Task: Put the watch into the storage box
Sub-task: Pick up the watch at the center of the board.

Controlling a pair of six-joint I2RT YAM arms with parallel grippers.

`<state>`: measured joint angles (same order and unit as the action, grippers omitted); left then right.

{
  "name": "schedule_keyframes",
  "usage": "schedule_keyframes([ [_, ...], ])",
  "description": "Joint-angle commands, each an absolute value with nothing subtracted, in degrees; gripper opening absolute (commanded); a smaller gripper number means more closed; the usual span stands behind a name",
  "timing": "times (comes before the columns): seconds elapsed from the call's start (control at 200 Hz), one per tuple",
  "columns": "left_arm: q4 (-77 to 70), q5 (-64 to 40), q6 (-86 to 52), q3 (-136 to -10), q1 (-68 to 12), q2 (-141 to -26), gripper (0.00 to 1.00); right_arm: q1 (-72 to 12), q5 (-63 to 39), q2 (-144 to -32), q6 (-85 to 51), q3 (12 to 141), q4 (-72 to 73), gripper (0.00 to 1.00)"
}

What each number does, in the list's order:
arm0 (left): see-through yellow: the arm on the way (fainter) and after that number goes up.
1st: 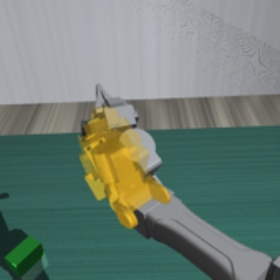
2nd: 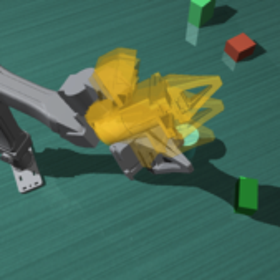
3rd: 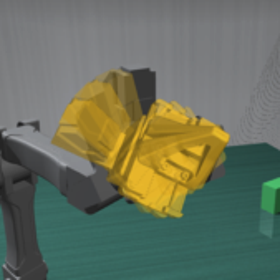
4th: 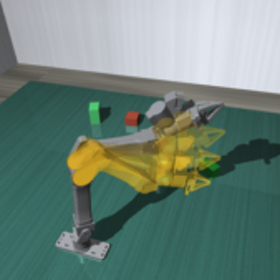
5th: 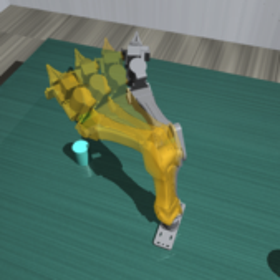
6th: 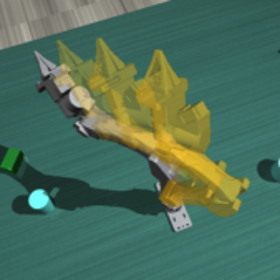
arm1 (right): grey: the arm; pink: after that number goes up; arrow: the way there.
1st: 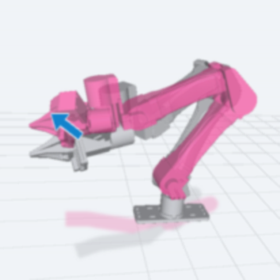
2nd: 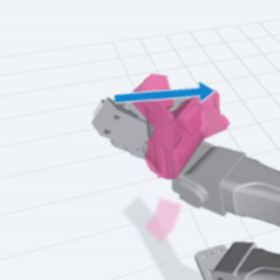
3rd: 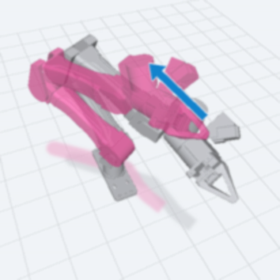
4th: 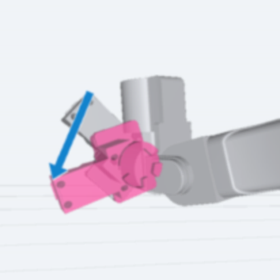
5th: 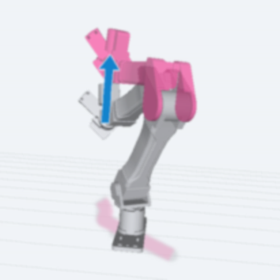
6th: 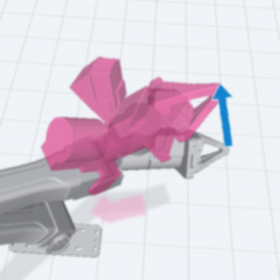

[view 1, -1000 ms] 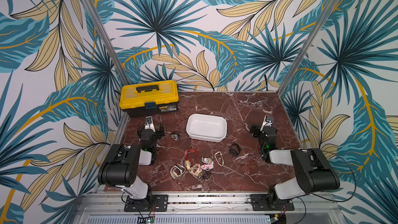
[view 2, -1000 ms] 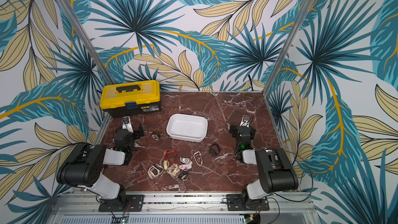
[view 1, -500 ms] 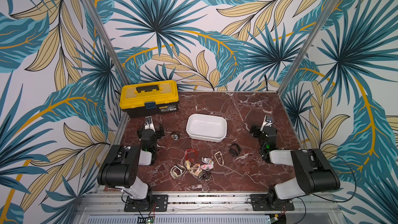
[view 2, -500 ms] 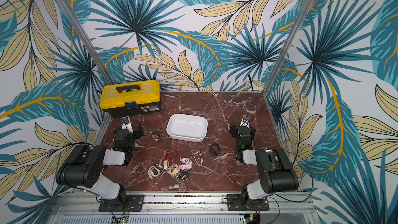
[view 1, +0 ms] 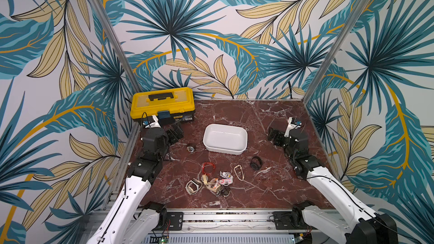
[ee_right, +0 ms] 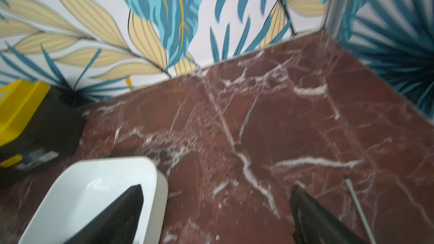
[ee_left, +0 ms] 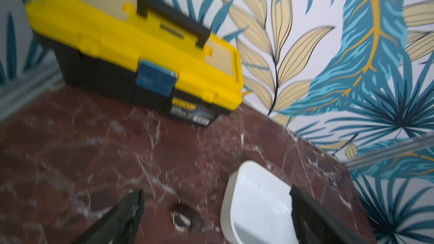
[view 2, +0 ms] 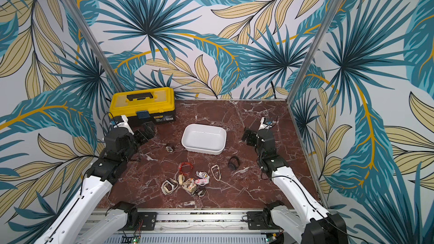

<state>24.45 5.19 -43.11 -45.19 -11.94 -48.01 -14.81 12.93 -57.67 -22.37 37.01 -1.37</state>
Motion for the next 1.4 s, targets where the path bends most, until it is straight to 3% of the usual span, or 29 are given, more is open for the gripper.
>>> schedule_keyframes([
  [0.0,39.61,-10.89,-58.28,-42.09,-12.3,-44.82,1.0,-16.66,12.23,-55.2,-26.0,37.44,-12.91,1.0],
  [0.125,30.12,-20.57,-69.2,-32.37,-12.26,-41.08,1.0,-17.61,12.7,-52.94,-25.84,37.35,-15.89,1.0],
  [0.411,6.39,-18.85,-81.77,-18.35,-12.39,-39.66,1.0,-18.1,12.93,-51.26,-25.97,37.13,-17.83,1.0],
  [0.611,-12.14,-15.86,-85.95,-12.85,-12.38,-47.96,0.95,-18.15,13.53,-51.46,-25.9,36.33,-17.69,1.0],
  [1.012,-33.01,-12.89,-88.42,-13.0,-12.39,-69.73,0.8,-18.28,13.93,-54.12,-25.58,36.12,-16.68,1.0],
  [1.392,-40.54,-9.86,-86.73,-15.44,-12.39,-78.67,0.67,-18.36,13.36,-55.38,-24.96,35.87,-16.35,1.0],
])
